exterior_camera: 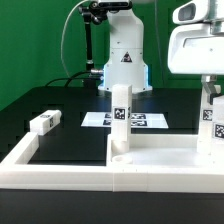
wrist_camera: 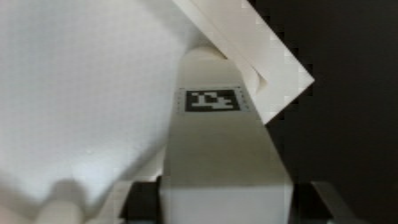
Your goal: Assemble desk
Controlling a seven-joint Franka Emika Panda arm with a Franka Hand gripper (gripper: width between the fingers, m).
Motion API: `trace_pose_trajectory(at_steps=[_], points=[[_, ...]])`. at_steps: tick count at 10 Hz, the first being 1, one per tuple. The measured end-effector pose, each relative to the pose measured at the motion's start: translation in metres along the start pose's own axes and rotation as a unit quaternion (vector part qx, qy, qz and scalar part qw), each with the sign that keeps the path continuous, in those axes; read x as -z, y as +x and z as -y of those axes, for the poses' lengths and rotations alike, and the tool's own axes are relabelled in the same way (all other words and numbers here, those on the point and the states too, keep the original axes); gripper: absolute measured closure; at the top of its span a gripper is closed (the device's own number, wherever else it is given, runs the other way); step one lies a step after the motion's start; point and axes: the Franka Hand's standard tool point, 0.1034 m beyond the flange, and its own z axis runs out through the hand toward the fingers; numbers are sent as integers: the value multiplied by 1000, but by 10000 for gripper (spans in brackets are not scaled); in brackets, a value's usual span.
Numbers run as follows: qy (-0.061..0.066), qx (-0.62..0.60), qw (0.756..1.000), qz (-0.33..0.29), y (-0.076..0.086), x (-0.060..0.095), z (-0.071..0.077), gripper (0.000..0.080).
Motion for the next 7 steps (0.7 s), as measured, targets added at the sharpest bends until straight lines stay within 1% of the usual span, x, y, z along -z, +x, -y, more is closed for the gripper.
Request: trace_pose_trajectory(at_steps=[3, 5, 6, 7], points=[[-3, -95, 995, 5, 2, 0, -2, 511], [-3, -96, 995, 4, 2, 0, -2, 511], [-4, -79, 997, 4, 2, 0, -2, 411], [-5, -52, 999, 5, 1, 0, -2, 411]])
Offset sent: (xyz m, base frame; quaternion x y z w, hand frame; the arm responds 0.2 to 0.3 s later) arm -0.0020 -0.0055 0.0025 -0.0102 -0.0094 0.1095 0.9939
